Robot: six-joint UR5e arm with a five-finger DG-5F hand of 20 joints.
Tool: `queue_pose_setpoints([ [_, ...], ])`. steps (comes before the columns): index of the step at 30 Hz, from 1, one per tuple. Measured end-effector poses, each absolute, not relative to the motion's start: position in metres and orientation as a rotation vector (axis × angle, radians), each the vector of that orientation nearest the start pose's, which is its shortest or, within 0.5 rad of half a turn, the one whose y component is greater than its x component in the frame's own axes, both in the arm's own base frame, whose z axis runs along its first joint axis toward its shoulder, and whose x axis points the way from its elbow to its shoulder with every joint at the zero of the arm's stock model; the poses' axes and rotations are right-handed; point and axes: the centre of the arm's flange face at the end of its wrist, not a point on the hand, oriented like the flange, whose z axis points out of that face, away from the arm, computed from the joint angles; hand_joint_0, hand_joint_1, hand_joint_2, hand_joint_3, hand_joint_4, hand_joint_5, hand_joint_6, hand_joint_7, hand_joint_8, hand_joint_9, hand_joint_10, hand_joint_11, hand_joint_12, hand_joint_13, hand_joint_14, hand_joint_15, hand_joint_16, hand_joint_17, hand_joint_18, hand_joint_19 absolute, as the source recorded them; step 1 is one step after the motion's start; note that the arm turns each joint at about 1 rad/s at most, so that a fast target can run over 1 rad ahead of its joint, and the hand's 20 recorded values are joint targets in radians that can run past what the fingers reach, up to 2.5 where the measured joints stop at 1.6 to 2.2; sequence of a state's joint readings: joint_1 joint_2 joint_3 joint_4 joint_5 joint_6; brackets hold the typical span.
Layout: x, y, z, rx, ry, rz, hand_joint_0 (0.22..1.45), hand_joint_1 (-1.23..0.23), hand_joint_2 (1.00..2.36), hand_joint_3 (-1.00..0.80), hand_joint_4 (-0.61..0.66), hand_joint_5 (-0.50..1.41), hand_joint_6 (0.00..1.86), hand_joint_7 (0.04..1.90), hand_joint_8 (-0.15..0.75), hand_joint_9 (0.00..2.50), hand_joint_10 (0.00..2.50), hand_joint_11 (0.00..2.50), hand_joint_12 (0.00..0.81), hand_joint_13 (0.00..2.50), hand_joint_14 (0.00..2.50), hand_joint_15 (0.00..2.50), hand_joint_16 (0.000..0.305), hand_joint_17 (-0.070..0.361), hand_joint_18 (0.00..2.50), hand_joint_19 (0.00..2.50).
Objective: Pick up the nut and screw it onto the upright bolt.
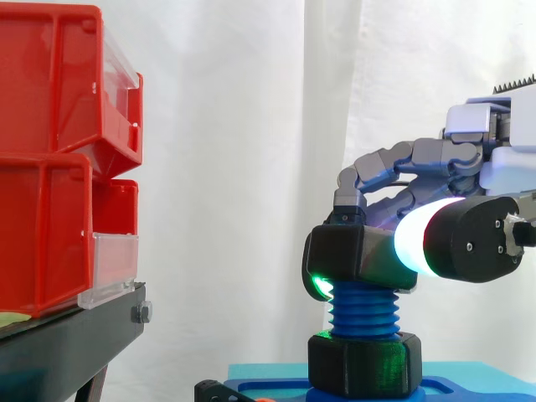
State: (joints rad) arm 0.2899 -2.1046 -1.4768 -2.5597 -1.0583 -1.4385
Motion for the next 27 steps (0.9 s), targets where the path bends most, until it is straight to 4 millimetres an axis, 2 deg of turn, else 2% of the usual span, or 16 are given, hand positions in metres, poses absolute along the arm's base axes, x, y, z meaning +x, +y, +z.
queue_pose_setpoints([
  [8, 0.695, 0.017, 0.276, 0.307, 1.412, -0.019, 0.47, -0.5, 1.0, -0.5, 0.29, -0.16, 0.5, 1.21, 0.289, 0.58, 0.0, 0.0, 0.301, 0.61, 0.0, 0.0, 0.033, 0.074, 0.39, 0.0],
  [12, 0.695, 0.017, 0.276, 0.305, 1.412, -0.017, 0.43, -0.43, 1.0, -0.5, 0.31, -0.19, 0.5, 1.02, 0.301, 0.56, 0.0, 0.0, 0.331, 0.59, 0.0, 0.0, 0.039, 0.087, 0.36, 0.0],
  [19, 0.696, 0.015, 0.277, 0.296, 1.415, -0.011, 0.41, -0.36, 1.0, -0.5, 0.25, -0.21, 0.5, 0.8, 0.299, 0.54, 0.0, 0.0, 0.345, 0.56, 0.0, 0.0, 0.043, 0.098, 0.33, 0.0],
  [27, 0.701, 0.005, 0.291, 0.283, 1.44, -0.016, 0.4, -0.33, 1.0, -0.5, 0.22, -0.22, 0.5, 0.71, 0.294, 0.51, 0.0, 0.0, 0.351, 0.53, 0.0, 0.0, 0.045, 0.102, 0.3, 0.0],
])
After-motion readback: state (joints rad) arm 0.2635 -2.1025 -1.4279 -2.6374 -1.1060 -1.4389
